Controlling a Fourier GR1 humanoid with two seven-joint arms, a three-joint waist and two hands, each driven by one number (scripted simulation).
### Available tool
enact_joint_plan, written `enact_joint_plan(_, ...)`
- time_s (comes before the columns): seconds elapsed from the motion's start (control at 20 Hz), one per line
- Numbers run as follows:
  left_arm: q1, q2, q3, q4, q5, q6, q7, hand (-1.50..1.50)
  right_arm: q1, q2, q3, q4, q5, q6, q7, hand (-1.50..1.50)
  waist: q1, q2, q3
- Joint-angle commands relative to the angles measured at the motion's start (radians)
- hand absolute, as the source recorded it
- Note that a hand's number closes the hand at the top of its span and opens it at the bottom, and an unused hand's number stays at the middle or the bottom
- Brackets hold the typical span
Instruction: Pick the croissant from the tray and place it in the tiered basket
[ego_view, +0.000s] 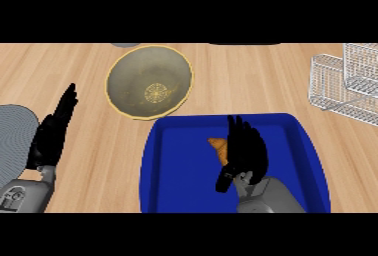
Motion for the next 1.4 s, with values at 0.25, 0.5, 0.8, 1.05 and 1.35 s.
enact_joint_plan(0.25, 0.027, -0.024, 0.029, -0.025, -0.022, -0.014, -0.010, 0.00, -0.032, 0.031, 0.004, 0.090, -0.052, 0.013, 0.161, -1.50, 0.006, 0.000, 0.000)
enact_joint_plan(0.5, -0.017, -0.034, 0.020, 0.013, -0.043, -0.030, 0.000, 0.00, 0.004, 0.004, 0.044, 0.194, -0.070, 0.101, -0.037, 1.50, 0.002, 0.002, 0.000)
enact_joint_plan(0.8, -0.003, -0.077, 0.056, 0.044, -0.073, -0.035, -0.036, 0.00, -0.016, 0.030, 0.033, 0.152, 0.011, 0.084, -0.024, 1.50, -0.001, 0.000, 0.000)
enact_joint_plan(1.05, -0.042, -0.010, 0.118, -0.001, -0.043, -0.102, 0.045, 0.00, -0.037, 0.031, 0.050, 0.117, -0.086, -0.043, 0.027, 1.50, 0.001, 0.000, 0.000)
enact_joint_plan(1.35, -0.002, -0.069, 0.082, 0.047, -0.077, -0.077, -0.033, 0.00, -0.139, 0.031, -0.042, 0.036, -0.055, -0.133, 0.038, 1.50, 0.001, 0.002, 0.000)
